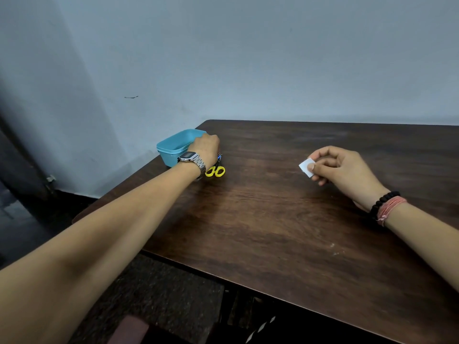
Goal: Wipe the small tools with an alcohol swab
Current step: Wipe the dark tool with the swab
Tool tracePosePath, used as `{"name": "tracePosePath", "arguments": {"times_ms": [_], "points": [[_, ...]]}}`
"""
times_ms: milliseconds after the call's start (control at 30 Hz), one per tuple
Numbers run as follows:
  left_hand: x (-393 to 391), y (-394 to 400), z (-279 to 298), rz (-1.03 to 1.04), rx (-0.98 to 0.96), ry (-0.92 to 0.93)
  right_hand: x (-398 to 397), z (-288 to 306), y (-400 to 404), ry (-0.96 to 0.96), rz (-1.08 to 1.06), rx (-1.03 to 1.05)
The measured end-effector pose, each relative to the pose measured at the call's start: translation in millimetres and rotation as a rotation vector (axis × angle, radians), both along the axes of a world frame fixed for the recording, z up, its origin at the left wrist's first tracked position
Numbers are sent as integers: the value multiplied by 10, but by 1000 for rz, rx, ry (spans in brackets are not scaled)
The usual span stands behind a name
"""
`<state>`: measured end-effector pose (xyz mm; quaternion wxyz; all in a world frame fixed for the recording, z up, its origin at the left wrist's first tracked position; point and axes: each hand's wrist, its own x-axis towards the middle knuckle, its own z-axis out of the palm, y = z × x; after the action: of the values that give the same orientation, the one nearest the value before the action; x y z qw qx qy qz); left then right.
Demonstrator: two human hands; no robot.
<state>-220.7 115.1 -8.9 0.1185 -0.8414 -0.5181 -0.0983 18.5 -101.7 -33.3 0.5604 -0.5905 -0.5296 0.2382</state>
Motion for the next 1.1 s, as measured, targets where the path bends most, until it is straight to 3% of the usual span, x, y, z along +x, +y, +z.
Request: {"name": "tracePosePath", "arguments": {"times_ms": [767, 933, 1100], "points": [[181, 5, 33, 60, -71, 5, 15, -33, 20, -24, 18, -4], [198, 0, 87, 10, -39, -93, 32, -38, 24, -36, 4, 1], [432, -191, 191, -184, -95, -348, 53, -43, 36, -31, -37, -5]]}}
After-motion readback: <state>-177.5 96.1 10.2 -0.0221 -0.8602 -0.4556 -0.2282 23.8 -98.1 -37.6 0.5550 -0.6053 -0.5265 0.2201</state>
